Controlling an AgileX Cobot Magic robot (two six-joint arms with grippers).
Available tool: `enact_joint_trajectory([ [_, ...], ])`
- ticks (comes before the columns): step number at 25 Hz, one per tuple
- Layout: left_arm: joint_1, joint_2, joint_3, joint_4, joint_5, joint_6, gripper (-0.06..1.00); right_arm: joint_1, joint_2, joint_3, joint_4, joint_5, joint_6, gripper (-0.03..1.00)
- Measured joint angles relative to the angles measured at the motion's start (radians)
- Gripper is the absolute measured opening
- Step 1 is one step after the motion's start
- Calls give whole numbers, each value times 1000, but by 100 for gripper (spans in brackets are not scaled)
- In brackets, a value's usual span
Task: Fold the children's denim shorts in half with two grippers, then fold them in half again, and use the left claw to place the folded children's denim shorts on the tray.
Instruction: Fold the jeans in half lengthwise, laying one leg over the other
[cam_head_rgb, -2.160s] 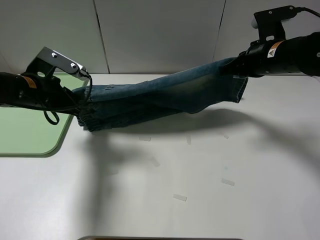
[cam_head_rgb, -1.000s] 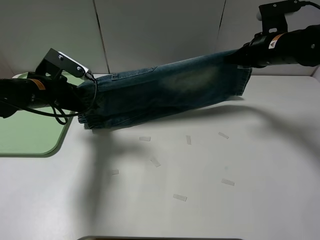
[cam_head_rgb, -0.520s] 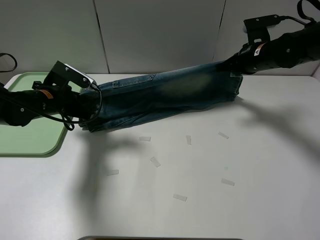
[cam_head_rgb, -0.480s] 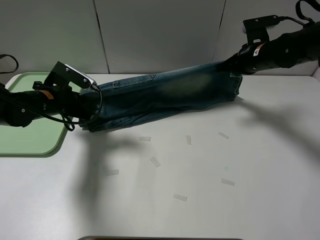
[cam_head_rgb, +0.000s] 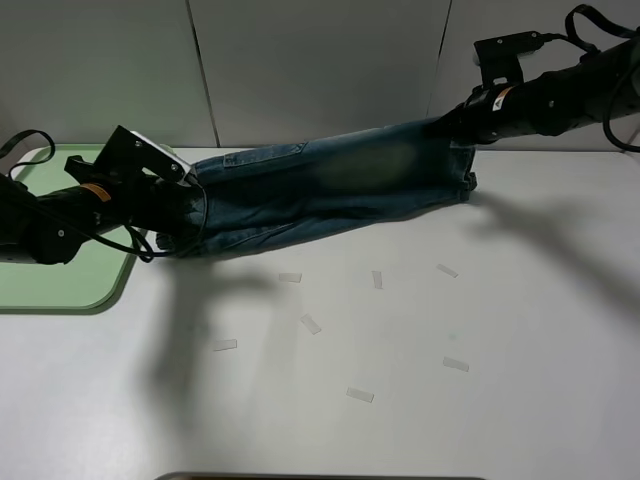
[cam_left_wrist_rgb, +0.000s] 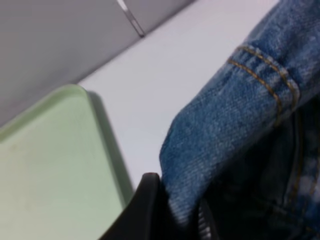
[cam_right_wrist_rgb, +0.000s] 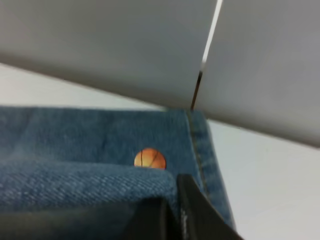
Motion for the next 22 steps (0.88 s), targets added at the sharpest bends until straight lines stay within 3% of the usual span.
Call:
enact_joint_trajectory([
  [4,0,0,0,-9,-34,0,17,0,1,0,0,-69,0,4],
  [6,1,0,0,-31,-39,0,31,-2,1,0,0,-115,0,23],
  [9,5,1,1,-68,-76,-36,62,-12,4,-1,26,-215,0,56],
  [11,5,1,1,-97,-143,-60,74,-13,6,-1,51,-281,0,64],
  [15,5,1,1,-132,-246,-72,80,-13,12,-4,72,-380,0,69],
  [22,5,-8,1,-134,-273,-127,81,-13,11,-4,75,-416,-26,69],
])
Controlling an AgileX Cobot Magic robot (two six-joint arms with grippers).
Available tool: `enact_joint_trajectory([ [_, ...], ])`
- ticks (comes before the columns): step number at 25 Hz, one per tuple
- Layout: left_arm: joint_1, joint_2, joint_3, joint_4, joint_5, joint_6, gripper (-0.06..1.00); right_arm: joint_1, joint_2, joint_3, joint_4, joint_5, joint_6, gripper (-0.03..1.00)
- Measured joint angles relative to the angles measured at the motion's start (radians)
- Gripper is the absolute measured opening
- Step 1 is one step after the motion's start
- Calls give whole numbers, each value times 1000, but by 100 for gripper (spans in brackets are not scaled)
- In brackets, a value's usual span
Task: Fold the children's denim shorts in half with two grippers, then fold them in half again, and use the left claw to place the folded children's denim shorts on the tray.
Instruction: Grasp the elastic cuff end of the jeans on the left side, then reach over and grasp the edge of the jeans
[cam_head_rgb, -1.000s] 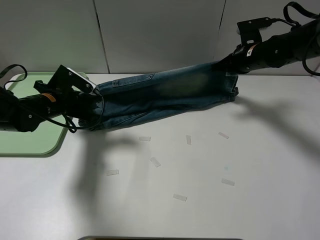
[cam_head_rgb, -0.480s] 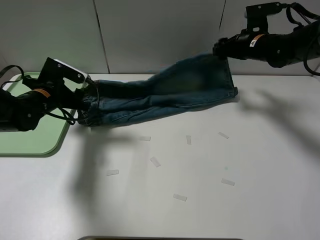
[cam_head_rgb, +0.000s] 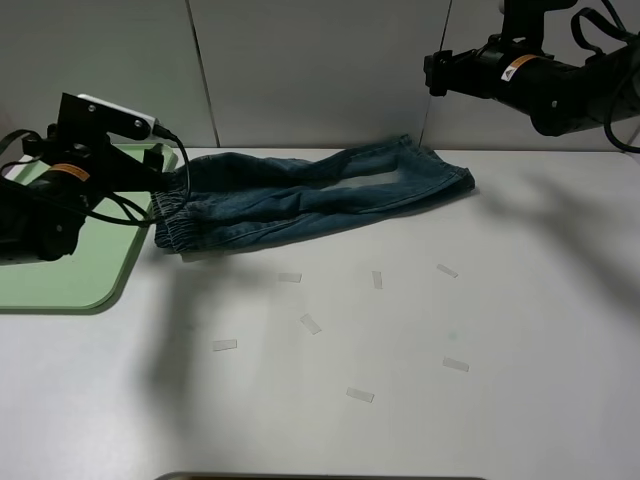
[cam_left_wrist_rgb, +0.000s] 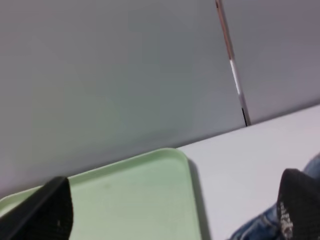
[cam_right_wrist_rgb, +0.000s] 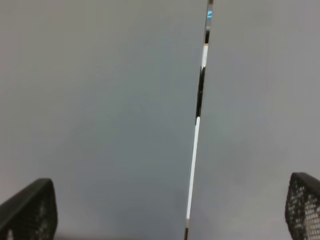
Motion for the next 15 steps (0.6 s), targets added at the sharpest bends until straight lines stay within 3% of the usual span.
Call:
enact_joint_trajectory([
  [5,0,-132,3,9,-5,-102,81,1,-62,0,-1,0,0,69],
  [10,0,-395,-14,107,15,-174,81,1,-194,0,-29,14,0,69],
  [13,0,-586,-68,148,173,-195,81,1,-287,0,-91,56,0,69],
  [15,0,-713,-128,156,372,-199,81,1,-346,0,-134,100,0,69],
])
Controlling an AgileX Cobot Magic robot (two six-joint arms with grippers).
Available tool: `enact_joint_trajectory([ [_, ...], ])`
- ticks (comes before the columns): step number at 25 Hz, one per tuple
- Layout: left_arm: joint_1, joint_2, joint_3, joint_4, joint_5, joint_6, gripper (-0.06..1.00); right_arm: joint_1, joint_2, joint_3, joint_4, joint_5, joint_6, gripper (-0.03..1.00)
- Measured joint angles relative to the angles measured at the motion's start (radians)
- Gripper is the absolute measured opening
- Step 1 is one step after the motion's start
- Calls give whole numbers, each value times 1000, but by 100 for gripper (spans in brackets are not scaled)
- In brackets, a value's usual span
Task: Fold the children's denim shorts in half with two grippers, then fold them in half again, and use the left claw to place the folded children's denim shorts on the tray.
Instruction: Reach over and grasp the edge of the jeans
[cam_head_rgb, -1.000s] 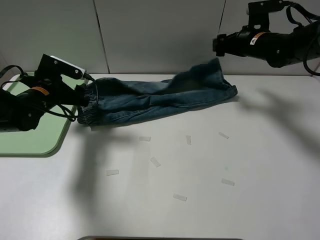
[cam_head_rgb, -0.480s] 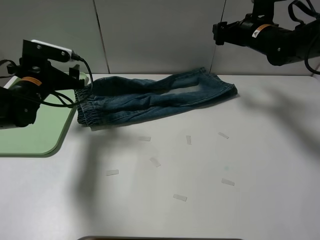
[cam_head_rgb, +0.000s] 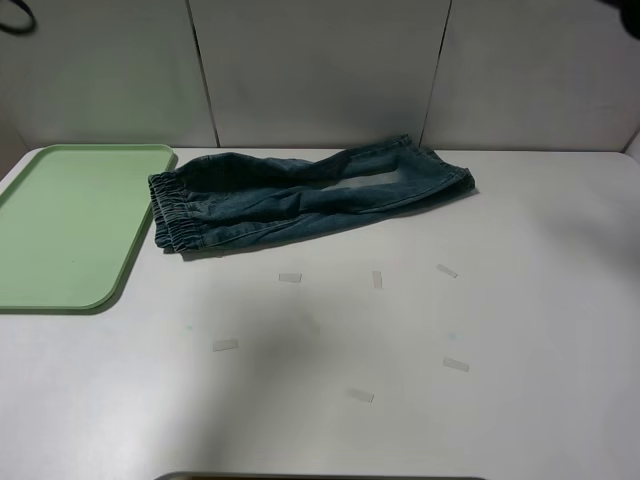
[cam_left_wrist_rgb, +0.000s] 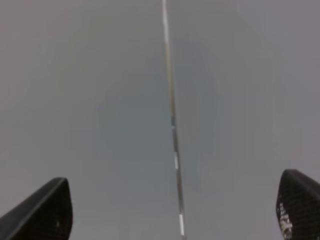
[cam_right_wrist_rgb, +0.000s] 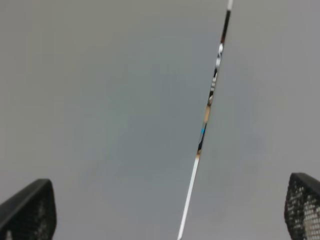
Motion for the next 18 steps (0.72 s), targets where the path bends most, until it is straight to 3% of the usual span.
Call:
enact_joint_trajectory([
  [4,0,-195,-132,3,420,-4,81,0,-116,0,-48,99,0,69],
  [7,0,-318,-198,3,656,-8,81,3,-195,-1,-66,173,0,69],
  [14,0,-597,-217,14,1002,12,81,120,-368,-1,-163,312,0,69],
  [18,0,-735,-218,93,1214,-13,81,205,-446,-1,-171,351,0,69],
])
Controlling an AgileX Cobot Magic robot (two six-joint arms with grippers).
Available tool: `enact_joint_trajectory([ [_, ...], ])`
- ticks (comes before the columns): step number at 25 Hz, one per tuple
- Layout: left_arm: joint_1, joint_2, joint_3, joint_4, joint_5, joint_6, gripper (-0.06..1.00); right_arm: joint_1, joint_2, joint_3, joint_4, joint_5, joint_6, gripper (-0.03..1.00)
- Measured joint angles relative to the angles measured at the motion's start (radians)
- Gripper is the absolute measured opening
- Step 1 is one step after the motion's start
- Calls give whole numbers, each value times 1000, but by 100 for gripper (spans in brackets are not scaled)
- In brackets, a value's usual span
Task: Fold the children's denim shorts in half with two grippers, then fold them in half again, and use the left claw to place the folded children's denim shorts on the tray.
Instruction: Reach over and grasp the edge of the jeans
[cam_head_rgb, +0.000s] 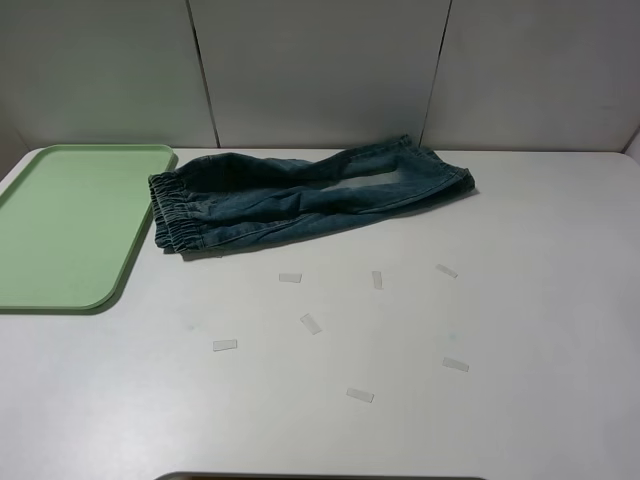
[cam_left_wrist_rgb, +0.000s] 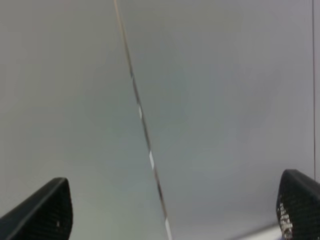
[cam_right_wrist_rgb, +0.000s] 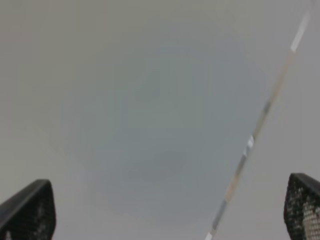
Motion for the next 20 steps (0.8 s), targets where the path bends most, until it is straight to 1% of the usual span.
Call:
enact_joint_trajectory([
  [2,0,-65,0,70,113,-48,81,33,-37,0,2,28,0,69],
  [5,0,-165,0,172,303,-161,81,65,-81,0,6,93,0,69],
  [7,0,-236,-1,214,427,-223,81,79,-105,0,9,149,0,69],
  [9,0,-297,-2,233,510,-269,81,84,-122,0,17,200,0,69],
  [12,0,-376,-3,235,636,-296,81,86,-137,-1,42,277,0,69],
  [15,0,-436,-3,214,749,-302,81,86,-139,-1,80,330,0,69],
  [17,0,-467,1,180,760,-302,81,86,-139,-1,103,358,0,69],
  [20,0,-479,14,103,761,-276,81,86,-139,-1,132,381,6,69],
])
